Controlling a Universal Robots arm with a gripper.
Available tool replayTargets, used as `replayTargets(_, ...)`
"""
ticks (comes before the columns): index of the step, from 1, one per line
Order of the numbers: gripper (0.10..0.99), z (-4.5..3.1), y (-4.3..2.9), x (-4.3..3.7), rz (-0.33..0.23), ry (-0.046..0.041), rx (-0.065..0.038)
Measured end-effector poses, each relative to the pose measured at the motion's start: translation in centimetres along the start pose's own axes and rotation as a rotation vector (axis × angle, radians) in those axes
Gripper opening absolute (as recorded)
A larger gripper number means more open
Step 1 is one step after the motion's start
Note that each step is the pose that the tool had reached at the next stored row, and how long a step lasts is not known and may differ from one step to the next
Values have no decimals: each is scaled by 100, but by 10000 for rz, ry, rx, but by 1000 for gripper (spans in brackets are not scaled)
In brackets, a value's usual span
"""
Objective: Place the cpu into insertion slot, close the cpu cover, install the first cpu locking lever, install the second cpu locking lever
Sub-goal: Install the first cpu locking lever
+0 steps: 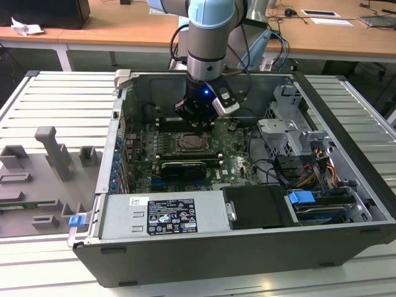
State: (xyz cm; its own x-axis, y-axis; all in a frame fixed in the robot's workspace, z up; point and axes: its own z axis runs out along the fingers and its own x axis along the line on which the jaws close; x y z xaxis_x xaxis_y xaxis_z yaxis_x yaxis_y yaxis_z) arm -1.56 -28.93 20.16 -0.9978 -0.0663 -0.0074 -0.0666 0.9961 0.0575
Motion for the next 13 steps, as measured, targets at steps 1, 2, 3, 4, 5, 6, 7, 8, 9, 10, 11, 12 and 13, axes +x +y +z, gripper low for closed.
replayTargets(1, 106, 2, 3, -1, -1, -3, -25)
replayTargets(2, 106, 3, 6, -1, 0, -5, -41)
replayTargets(3, 106, 3, 8, -2, 0, -8, -65)
replayTargets(4, 106, -2, 11, -2, 0, -7, -80)
replayTargets(5, 106, -45, 15, -3, -1, -9, -86)
replayTargets(6, 106, -99, 17, -3, 0, -6, -79)
replayTargets(7, 106, -138, 19, -3, 0, -7, -79)
replayTargets(8, 106, -177, 21, -3, 1, -6, -78)
replayTargets(9, 106, -223, 23, -3, 0, -5, -74)
replayTargets(10, 106, -237, 25, -3, 1, -6, -76)
replayTargets(11, 106, -237, 24, -3, 0, -8, -78)
replayTargets(12, 106, -238, 17, -3, 0, -7, -77)
replayTargets(13, 106, -238, 11, -2, 0, -6, -76)
